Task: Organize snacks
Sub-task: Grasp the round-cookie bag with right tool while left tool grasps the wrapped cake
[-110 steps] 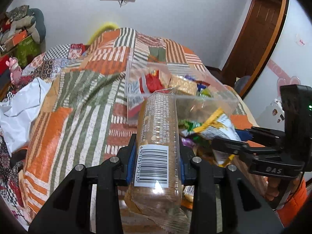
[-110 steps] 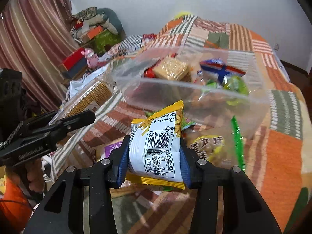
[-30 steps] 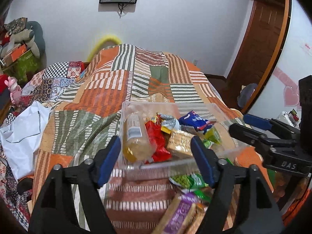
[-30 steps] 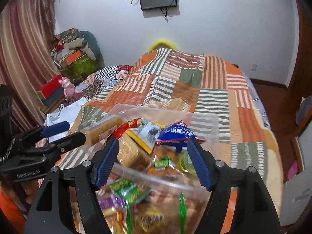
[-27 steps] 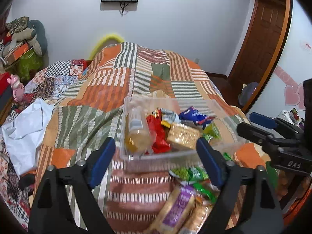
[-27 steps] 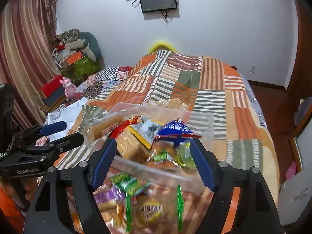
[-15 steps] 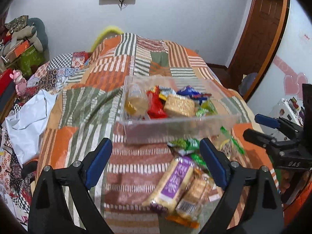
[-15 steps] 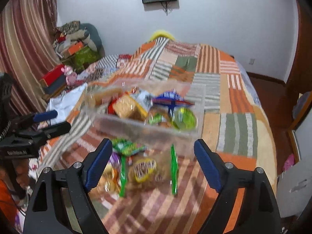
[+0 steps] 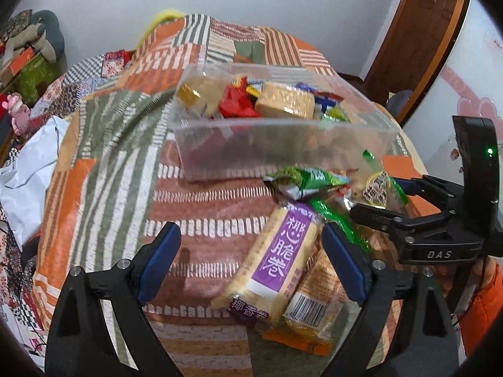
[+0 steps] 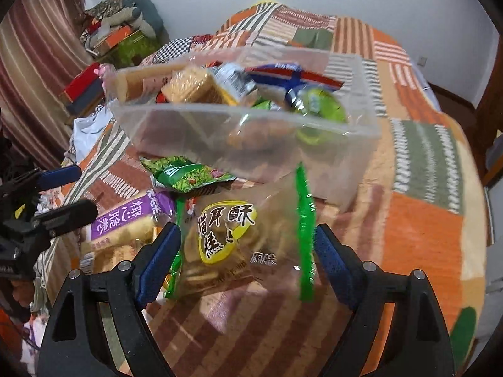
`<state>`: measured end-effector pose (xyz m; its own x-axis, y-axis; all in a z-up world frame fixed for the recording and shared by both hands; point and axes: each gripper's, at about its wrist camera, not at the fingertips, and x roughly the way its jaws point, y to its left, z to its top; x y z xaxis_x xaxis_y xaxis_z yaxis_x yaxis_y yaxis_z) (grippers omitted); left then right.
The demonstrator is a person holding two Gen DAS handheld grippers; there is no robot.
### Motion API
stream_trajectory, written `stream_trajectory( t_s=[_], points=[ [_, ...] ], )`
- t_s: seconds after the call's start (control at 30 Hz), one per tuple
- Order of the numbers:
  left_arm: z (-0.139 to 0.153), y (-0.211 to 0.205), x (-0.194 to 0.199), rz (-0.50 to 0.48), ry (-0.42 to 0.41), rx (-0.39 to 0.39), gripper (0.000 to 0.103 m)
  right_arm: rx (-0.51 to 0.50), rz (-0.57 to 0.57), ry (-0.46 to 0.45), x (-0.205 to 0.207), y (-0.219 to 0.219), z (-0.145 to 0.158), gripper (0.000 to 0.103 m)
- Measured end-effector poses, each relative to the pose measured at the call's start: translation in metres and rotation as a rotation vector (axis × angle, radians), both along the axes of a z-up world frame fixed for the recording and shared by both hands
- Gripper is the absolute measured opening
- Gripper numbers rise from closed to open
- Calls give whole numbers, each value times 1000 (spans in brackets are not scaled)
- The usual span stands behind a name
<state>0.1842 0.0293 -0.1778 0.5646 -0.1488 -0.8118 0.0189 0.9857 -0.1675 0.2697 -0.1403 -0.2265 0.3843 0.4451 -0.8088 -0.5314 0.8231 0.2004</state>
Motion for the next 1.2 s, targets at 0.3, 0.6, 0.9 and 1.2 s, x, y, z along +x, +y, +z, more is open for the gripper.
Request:
stream_trajectory(
  t_s=[0.3,0.6,0.9,1.2],
  points=[
    [-14,-15,-8,-53,55,-27,92,28,-24,-35,-10,-14,3,65],
    [-11,-28,-19,-66,53,-64,92,57,-76,-66,-27,-45,18,65],
    [2,-45,-30,-125,19,-109,88,76,-104,-108,-49,-61,35,65],
    [-19,-71,-25,-200,106,-126,63,105,-110,-110,-58,-69,39,65]
  ],
)
